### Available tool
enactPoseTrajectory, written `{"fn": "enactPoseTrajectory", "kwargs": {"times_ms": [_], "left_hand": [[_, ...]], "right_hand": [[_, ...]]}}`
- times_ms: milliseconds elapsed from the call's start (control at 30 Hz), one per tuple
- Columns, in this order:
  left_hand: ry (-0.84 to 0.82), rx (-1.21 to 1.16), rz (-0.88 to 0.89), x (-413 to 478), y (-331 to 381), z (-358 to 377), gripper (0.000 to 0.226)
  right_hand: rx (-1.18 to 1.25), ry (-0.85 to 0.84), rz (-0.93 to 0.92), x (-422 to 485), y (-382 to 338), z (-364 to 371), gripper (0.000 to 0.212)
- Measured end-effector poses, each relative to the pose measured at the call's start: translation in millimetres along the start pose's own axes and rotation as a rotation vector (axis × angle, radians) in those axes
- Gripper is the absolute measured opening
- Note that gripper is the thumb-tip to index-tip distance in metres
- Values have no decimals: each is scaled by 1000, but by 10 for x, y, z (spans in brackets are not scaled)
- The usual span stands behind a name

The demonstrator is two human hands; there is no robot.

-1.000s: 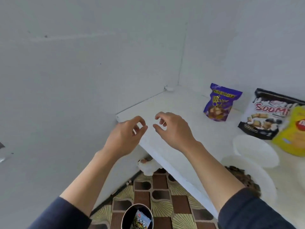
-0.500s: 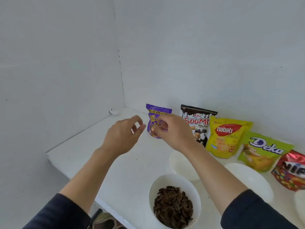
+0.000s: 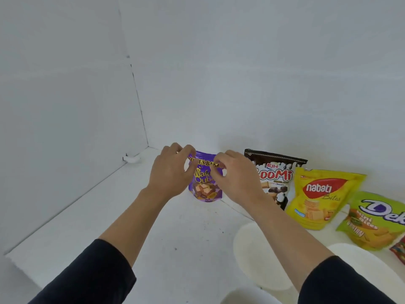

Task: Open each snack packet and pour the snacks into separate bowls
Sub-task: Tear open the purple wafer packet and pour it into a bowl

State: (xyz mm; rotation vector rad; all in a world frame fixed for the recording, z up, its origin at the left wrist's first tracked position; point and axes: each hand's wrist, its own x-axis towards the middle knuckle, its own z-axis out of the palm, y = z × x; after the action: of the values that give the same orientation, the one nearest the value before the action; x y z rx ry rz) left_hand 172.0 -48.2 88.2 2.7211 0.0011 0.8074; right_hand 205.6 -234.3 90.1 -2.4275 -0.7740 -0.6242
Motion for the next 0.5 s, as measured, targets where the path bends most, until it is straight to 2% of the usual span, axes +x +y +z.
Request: {"fn": "enactPoseTrajectory", "kwargs": {"times_ms": [267,367,500], "left_hand": [[-159,83,37,574,-582,519,38],[-254,84,56,620,-722,687,36],[-233,-50,83,626,-792,783,23]], "right_hand": [[-60,-9,39,524,61,667,22],[-98,-98,81,569,83,822,32],[-150,-109,114,598,73,926,36]]}}
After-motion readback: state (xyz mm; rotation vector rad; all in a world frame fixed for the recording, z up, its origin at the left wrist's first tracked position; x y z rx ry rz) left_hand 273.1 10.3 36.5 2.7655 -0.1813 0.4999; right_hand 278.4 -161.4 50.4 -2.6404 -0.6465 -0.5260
